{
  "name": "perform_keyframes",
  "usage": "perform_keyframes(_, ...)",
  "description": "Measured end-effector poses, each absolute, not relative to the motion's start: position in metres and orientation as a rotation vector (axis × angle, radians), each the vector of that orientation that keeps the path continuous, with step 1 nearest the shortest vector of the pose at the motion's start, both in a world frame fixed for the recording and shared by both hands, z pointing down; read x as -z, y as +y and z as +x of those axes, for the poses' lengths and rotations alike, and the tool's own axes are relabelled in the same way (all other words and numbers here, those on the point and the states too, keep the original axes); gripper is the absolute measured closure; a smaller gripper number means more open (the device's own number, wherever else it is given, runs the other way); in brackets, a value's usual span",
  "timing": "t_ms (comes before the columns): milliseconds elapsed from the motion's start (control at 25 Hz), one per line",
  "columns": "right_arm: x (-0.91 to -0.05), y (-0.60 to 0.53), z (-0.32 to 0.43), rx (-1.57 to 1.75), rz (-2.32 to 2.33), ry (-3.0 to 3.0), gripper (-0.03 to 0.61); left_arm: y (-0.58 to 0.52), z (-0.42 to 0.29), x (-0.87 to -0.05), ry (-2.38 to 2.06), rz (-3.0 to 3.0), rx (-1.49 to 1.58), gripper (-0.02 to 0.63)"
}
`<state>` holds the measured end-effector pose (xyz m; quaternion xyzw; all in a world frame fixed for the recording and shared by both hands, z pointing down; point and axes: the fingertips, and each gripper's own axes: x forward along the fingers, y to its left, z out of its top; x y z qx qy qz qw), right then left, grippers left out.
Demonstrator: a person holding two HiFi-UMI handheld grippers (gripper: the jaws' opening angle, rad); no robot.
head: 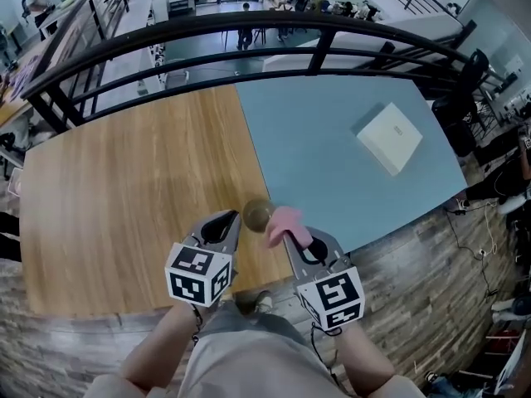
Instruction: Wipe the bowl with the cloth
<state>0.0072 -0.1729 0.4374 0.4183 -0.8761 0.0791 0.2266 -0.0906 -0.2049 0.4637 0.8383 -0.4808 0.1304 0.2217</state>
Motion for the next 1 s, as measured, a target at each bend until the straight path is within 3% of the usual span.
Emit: perform_keyframes(1000, -0.25, -0.127, -0.01, 0.057, 1.26, -2.77, 0.554, -0.151, -0.086, -0.29, -1.534, 2.674, -0.19, 0.611)
